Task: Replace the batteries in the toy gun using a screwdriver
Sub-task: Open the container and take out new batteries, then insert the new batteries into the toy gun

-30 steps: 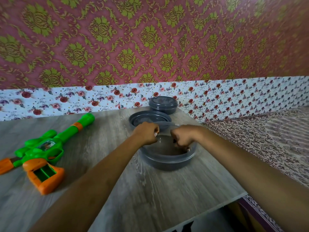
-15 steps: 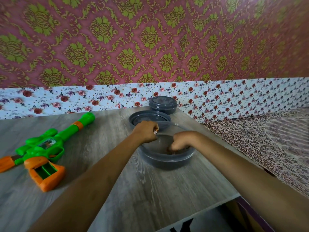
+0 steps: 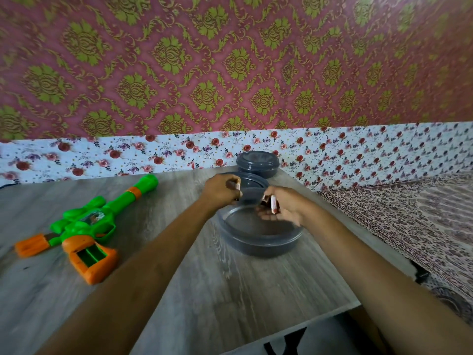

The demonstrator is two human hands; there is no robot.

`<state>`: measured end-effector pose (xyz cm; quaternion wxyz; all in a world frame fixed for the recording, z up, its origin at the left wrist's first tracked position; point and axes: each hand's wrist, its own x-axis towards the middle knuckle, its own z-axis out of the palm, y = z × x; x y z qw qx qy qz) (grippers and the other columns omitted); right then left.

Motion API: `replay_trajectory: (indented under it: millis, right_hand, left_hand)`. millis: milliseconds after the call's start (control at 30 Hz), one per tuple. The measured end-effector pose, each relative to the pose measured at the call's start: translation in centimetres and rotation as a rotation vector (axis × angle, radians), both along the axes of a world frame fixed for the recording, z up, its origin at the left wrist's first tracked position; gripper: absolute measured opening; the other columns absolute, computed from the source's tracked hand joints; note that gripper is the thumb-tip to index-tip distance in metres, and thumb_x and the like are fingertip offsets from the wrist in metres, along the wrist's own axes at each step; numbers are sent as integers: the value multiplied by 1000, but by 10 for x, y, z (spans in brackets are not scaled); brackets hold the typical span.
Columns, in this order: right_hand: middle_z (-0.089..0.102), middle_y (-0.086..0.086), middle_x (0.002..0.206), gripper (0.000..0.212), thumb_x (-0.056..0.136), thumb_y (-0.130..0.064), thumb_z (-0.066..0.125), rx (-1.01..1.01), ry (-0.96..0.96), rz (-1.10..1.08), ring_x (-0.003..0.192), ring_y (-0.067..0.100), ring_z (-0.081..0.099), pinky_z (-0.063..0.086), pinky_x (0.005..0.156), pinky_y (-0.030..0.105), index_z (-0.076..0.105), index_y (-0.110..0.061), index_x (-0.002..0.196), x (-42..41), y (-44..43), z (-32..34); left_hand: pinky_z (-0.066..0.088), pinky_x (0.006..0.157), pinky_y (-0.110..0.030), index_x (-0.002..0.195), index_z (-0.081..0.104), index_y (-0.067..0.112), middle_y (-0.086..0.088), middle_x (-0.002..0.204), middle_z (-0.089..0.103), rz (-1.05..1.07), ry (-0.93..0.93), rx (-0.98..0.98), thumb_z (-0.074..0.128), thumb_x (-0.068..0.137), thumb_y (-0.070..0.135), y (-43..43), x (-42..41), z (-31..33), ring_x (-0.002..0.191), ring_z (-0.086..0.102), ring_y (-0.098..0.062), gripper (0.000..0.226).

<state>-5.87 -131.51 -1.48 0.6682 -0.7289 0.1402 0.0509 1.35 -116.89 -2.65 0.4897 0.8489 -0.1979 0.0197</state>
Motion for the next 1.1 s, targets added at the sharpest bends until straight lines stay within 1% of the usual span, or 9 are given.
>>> replay_trajectory:
  millis: [133, 300, 400, 567, 700, 833, 933, 1000, 1100]
  right_hand:
    - [61, 13, 71, 21, 96, -14, 36, 468, -42, -59, 59, 20, 63, 55, 52, 29, 50, -6, 83, -12, 25, 15]
    - [62, 10, 52, 28, 97, -24, 46, 800, -77, -170, 44, 19, 63, 55, 45, 30, 50, -5, 75, -24, 69, 12]
    - [63, 9, 48, 31, 98, -14, 42, 879, -25, -123, 54, 20, 62, 57, 63, 29, 52, -4, 71, -32, 106, -1]
    - [48, -2, 32, 23, 93, -13, 51, 794, -4, -27, 26, 8, 47, 35, 31, 10, 52, -11, 70, -33, 163, -24]
    - [43, -5, 42, 14, 87, -23, 63, 697, -67, 88, 29, 3, 41, 25, 29, 11, 59, -14, 77, -31, 192, -34]
    - [50, -2, 55, 13, 85, -17, 65, 513, -108, 117, 32, 3, 43, 27, 31, 12, 59, -17, 74, -23, 218, -43]
    - [58, 4, 70, 8, 82, -20, 68, 413, -144, 96, 36, 3, 47, 31, 32, 14, 63, -16, 77, -8, 229, -48]
    - [61, 5, 73, 8, 81, -20, 70, 344, -185, 72, 39, 2, 48, 33, 35, 14, 65, -15, 79, 4, 233, -50]
    - [64, 2, 69, 8, 82, -20, 70, 302, -225, 65, 39, 1, 48, 32, 36, 14, 65, -16, 78, 14, 241, -60]
  left_hand:
    - [58, 65, -25, 114, 57, 14, -7, 79, 59, -45, 51, -162, 67, 80, -3, 26, -22, 21, 75, 61, -20, 39]
    - [56, 56, -17, 96, 59, 8, -12, 84, 64, 48, 40, -223, 69, 80, -3, 73, -59, 34, 70, 62, -15, 22]
    - [57, 58, -18, 83, 60, 7, -13, 78, 64, 103, 27, -252, 69, 80, -4, 108, -86, 33, 66, 63, -17, 15]
    - [57, 60, -20, 77, 59, 8, -12, 72, 62, 201, 17, -276, 69, 80, -3, 152, -112, 19, 62, 62, -14, 16]
    - [58, 65, -22, 86, 62, 4, -16, 81, 64, 241, 31, -303, 70, 80, -1, 176, -118, -2, 69, 63, -17, 11]
    - [56, 61, -16, 96, 65, -4, -9, 75, 64, 250, 48, -345, 69, 80, -5, 201, -109, -17, 58, 64, -3, 17]
    - [55, 68, -23, 89, 69, 5, -7, 74, 64, 272, 73, -327, 68, 82, -1, 220, -97, -24, 66, 62, -12, 9]
    - [54, 72, -34, 75, 70, 11, -11, 72, 64, 448, 76, -348, 67, 83, 3, 238, -81, -30, 74, 61, -24, 12]
    - [52, 72, -42, 79, 68, 7, -19, 78, 63, 707, 95, -180, 66, 68, 29, 269, -63, -44, 74, 59, -29, 25]
